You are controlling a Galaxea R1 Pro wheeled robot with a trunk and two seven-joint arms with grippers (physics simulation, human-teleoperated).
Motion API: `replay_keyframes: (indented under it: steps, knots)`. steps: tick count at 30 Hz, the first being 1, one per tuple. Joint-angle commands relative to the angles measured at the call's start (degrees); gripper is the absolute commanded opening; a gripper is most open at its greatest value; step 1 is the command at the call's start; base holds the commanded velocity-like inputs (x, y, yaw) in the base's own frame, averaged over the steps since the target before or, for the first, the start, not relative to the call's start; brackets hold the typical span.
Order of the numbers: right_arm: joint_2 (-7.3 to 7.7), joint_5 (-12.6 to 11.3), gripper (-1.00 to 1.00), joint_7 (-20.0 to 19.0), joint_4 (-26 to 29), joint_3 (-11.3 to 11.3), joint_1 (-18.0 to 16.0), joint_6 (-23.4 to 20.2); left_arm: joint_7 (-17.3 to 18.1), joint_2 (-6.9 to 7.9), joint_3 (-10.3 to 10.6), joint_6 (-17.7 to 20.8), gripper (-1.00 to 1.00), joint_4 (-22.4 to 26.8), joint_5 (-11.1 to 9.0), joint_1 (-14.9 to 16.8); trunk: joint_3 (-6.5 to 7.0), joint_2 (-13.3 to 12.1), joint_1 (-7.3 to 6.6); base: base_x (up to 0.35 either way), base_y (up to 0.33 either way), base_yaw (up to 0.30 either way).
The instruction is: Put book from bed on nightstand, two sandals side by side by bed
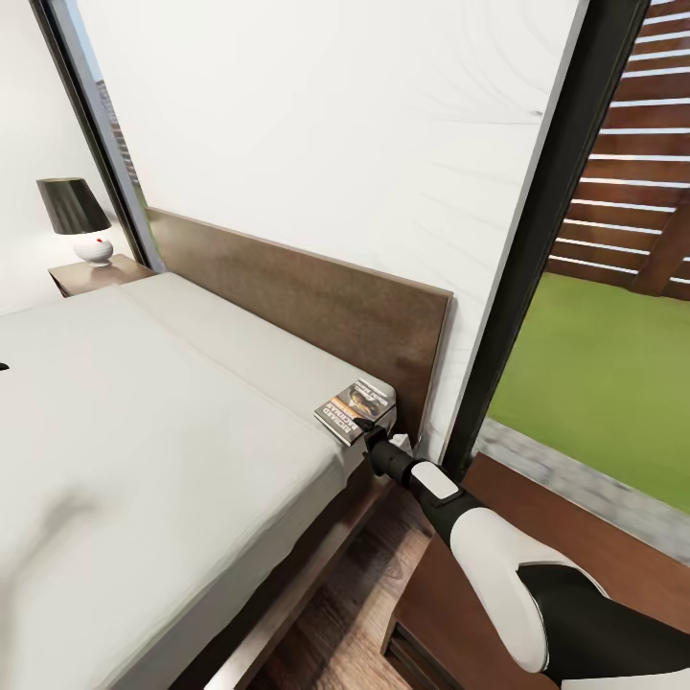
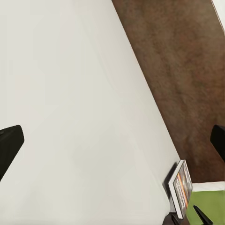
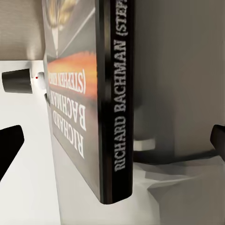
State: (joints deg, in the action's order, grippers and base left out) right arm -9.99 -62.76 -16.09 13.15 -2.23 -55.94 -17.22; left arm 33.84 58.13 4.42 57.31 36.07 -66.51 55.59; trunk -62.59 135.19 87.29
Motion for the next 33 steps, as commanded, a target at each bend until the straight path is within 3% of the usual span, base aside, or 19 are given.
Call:
replay_keyframes:
  steps: [1,2,3,33]
  knots:
    - [-0.01,-0.17,1.00,-0.08,-0.02,-0.23,-0.03,-0.27,0.51,0.06,0.33,-0.01,1.00,-0.12,0.15,0.13,-0.05,0.02,-0.01,0.000,0.000,0.000]
    - [-0.01,-0.17,1.00,-0.08,-0.03,-0.23,-0.04,-0.27,0.51,0.06,0.33,-0.01,1.00,-0.12,0.15,0.13,-0.05,0.02,-0.01,0.000,0.000,0.000]
    - [-0.01,-0.17,-1.00,-0.08,-0.03,-0.23,-0.04,-0.27,0.52,0.08,0.33,-0.01,1.00,-0.12,0.15,0.13,-0.05,0.02,-0.01,0.000,0.000,0.000]
    - [-0.01,-0.25,-1.00,-0.17,0.03,-0.23,-0.03,-0.35,0.53,0.07,0.33,-0.01,1.00,-0.12,0.12,0.13,-0.05,0.02,-0.01,0.000,0.000,0.000]
